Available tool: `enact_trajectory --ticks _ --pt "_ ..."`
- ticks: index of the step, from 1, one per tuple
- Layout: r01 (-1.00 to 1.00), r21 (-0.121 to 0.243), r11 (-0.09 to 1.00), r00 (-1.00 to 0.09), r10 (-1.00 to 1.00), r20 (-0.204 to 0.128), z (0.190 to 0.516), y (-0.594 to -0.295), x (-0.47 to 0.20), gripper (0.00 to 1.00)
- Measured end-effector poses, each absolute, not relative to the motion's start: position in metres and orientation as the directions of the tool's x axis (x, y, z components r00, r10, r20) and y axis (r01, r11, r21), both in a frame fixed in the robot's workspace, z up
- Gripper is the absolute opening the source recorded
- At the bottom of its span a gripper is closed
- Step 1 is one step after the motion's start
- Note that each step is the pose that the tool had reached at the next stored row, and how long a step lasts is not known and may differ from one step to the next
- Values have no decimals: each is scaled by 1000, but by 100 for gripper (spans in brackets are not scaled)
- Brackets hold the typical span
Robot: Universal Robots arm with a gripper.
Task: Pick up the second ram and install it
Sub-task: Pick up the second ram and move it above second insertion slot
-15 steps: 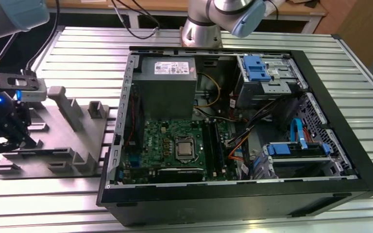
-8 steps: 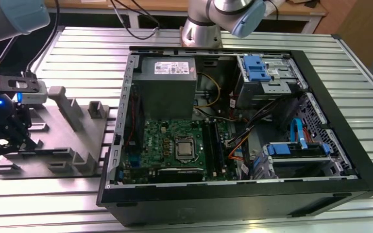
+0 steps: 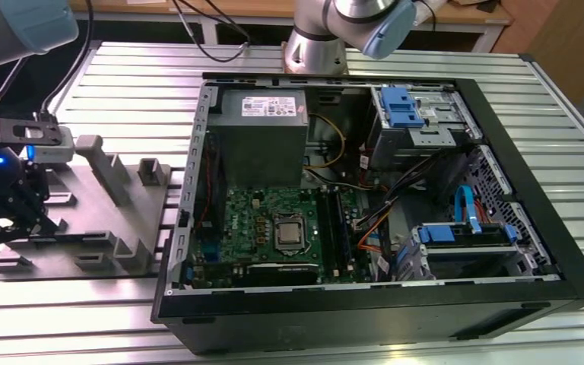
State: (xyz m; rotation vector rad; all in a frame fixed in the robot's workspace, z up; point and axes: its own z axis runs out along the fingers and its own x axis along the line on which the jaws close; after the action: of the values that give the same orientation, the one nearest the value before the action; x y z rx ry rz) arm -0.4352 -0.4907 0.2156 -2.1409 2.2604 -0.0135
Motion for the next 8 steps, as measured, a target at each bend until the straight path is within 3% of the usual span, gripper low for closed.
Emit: enact_trajectory --ticks 8 --pt "-998 -26 54 -54 -998 -15 215 -491 -435 33"
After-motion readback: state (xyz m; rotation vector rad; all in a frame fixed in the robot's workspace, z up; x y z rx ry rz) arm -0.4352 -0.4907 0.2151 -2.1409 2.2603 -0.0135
